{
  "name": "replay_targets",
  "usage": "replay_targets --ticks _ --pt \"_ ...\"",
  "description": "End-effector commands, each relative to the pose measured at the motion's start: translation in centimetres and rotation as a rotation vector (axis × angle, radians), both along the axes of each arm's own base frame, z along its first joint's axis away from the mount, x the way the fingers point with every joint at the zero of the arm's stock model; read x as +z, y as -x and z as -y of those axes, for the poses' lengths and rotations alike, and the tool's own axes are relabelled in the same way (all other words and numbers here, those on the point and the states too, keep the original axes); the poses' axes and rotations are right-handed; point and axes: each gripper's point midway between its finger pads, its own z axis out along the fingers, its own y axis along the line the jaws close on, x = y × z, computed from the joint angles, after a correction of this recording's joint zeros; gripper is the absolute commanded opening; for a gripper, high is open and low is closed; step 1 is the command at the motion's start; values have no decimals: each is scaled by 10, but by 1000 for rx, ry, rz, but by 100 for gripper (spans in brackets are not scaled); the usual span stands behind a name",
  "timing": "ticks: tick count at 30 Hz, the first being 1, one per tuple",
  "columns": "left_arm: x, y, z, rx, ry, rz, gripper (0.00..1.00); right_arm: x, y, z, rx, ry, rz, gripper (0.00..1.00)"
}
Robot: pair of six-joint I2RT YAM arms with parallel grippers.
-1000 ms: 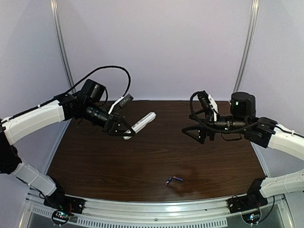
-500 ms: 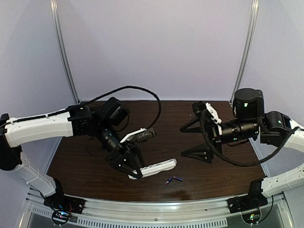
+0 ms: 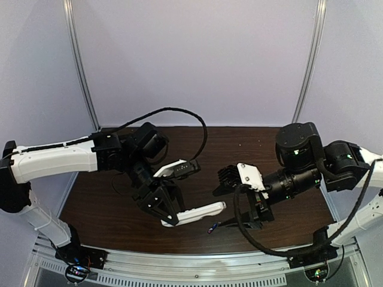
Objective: Load the batteries into the remote control
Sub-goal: Pass from the left arm to the right
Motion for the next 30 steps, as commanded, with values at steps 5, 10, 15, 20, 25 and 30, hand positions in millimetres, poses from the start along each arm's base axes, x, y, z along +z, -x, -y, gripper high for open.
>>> replay_targets --ticks 5,10,15,20,25,30 --pt "18 5 5 -59 79 -33 25 1 3 -9 16 27 65 64" --pt "16 6 5 -74 77 -54 25 8 8 -12 34 20 81 51" --pt "13 5 8 -80 71 -69 25 4 12 -14 48 51 96 42" --pt "16 5 8 -89 83 -72 24 -5 11 -15 45 85 111 38" --pt "17 6 8 -96 88 -75 25 -4 9 -15 37 82 117 28" --pt "16 4 9 -78 87 -46 38 -1 9 -15 19 76 102 14"
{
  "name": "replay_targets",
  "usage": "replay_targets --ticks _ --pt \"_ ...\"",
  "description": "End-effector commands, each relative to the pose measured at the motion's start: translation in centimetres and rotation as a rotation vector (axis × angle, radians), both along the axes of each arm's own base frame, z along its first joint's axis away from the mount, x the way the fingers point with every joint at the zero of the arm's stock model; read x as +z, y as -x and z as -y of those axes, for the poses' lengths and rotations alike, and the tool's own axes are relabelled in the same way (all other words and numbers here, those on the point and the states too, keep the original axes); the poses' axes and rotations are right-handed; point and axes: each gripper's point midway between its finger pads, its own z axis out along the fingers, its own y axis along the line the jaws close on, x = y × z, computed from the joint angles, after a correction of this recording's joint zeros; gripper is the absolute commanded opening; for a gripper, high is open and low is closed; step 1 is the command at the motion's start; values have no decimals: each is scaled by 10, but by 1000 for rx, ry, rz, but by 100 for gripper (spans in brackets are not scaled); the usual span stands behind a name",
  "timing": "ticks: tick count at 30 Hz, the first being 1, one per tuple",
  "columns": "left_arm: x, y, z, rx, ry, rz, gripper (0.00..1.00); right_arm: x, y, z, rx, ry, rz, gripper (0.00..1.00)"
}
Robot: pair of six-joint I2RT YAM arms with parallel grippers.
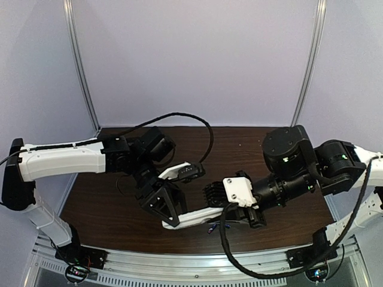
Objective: Load the batteries into the remote control
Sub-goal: Pass from the left arm to the right, then pass from the right arm to the left
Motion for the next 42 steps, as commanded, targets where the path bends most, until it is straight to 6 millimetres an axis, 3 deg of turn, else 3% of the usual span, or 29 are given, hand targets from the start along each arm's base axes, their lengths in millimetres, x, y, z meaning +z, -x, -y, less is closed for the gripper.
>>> replay_targets --ticks 1,6,12,17,20,23,29,42 --pt "13 -4 7 11 86 80 45 3 -3 4 -52 13 -41 13" --pt "12 -14 8 90 85 186 72 0 -3 7 -75 27 -70 7" --pt "42 -61 -2 352 160 354 97 5 -11 10 -143 -7 -125 2" --pt "70 -109 -19 697 194 624 98 3 -41 15 -249 -34 -261 1" --pt "66 -144 -36 912 150 785 97 2 -67 20 -310 -67 -370 2" --pt "60 -163 -50 1013 112 914 97 0 -89 25 -352 -96 -498 3" --pt "40 -169 -58 1021 76 1168 97 -3 -114 24 -359 -127 -718 4" --pt "-8 -152 -30 795 9 1455 97 -30 -131 7 -362 -81 -1027 3"
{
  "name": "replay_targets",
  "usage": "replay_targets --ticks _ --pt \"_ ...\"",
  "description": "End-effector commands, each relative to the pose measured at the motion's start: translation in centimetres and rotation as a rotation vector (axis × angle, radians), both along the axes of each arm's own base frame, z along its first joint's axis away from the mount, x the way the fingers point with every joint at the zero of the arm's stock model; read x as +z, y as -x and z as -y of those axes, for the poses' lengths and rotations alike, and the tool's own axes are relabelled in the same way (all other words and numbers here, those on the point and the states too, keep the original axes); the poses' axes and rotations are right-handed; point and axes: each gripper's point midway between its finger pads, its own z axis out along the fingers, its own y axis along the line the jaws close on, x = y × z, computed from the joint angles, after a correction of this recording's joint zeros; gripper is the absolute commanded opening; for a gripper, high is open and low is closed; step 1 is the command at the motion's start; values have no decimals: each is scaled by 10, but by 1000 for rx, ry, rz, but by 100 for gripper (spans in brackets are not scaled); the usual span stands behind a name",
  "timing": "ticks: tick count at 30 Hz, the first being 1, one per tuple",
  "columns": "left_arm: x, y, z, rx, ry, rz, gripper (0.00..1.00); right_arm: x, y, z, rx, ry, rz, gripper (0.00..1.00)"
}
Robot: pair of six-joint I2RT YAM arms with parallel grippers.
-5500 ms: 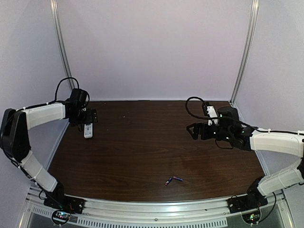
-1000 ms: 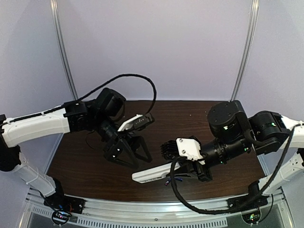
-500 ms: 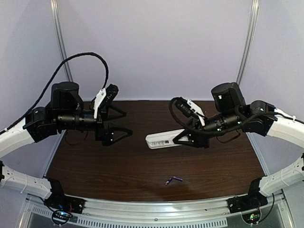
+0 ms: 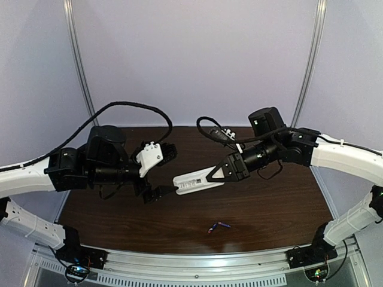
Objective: Load the batteries into the remote control
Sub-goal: Pass from the right arm to the left
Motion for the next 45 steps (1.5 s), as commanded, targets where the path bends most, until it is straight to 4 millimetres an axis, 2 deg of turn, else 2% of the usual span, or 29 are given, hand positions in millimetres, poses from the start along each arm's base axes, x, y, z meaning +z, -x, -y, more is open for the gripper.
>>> replay_targets --ticks 1,5,9,15,21,29,33,34,37,38,42,44,45 --pt "-7 -1 4 -30 -64 93 97 8 1 -4 18 -61 -83 3" --pt "-13 3 7 -55 -81 87 95 6 2 -6 28 -64 -128 4" --pt "-29 3 11 -59 -139 78 93 10 2 -9 29 -82 -160 4" --pt "-46 6 20 -81 -197 46 81 11 0 -11 27 -80 -168 5" --pt "-38 2 23 -55 -180 49 69 3 -2 -11 19 -55 -180 5" --pt "-34 4 29 -61 -165 49 68 -2 -5 -13 14 -40 -199 5" --pt "-37 1 31 -55 -177 54 49 -3 -5 -14 17 -38 -208 7" --pt "-37 1 31 -53 -174 51 43 -2 -4 -14 19 -42 -208 9" --pt "-34 0 33 -31 -150 36 34 2 -6 -13 16 -53 -207 19" --pt "-32 -2 33 -18 -136 31 33 3 -8 -13 11 -57 -206 27" --pt "-20 -8 33 51 -61 10 27 13 -26 -5 -54 -93 -189 73" --pt "-15 -12 33 90 -20 -12 26 20 -40 2 -116 -129 -170 83" --pt "-13 -14 33 112 1 -24 26 26 -48 5 -152 -156 -156 84"
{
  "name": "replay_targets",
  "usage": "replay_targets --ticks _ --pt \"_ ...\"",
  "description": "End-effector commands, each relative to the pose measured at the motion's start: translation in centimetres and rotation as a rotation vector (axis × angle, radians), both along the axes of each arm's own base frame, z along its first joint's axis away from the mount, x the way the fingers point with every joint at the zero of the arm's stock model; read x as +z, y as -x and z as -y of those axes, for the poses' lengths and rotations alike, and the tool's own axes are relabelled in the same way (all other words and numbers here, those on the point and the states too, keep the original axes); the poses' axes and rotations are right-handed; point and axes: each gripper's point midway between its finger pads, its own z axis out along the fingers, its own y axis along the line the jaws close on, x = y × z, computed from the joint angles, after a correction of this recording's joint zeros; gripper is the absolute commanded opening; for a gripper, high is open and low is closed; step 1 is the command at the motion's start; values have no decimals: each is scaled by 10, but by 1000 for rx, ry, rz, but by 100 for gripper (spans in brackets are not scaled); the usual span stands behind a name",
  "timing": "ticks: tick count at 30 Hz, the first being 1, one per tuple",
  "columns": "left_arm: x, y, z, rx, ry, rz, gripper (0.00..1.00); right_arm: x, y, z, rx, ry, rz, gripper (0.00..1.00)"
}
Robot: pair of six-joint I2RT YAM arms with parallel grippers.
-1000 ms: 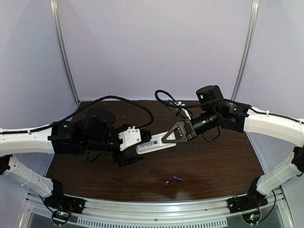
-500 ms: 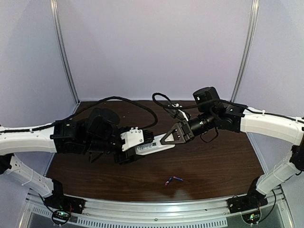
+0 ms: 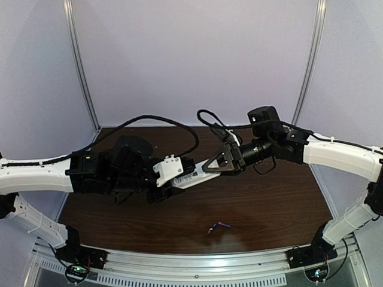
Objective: Load the batteries into the remote control
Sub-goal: Pass from the right arm to the left, then pass from the left arm to the right
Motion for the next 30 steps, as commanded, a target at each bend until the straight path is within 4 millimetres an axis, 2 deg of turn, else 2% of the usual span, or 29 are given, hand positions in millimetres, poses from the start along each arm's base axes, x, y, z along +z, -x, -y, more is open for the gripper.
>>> replay_targets --ticks 1,4,8,13,22,30 --pt "37 -15 9 125 191 -16 25 34 -32 14 -156 -112 71 84" --pt "42 -23 11 206 259 -47 23 51 -48 18 -263 -201 96 84" --pt "52 -35 13 308 334 -80 22 66 -60 23 -368 -316 98 84" --pt "63 -45 10 371 363 -59 21 77 -61 21 -420 -365 128 84" --pt "65 -45 15 384 399 -103 20 74 -73 9 -487 -363 143 84" --pt "66 -42 21 372 435 -132 19 69 -76 -9 -465 -345 142 77"
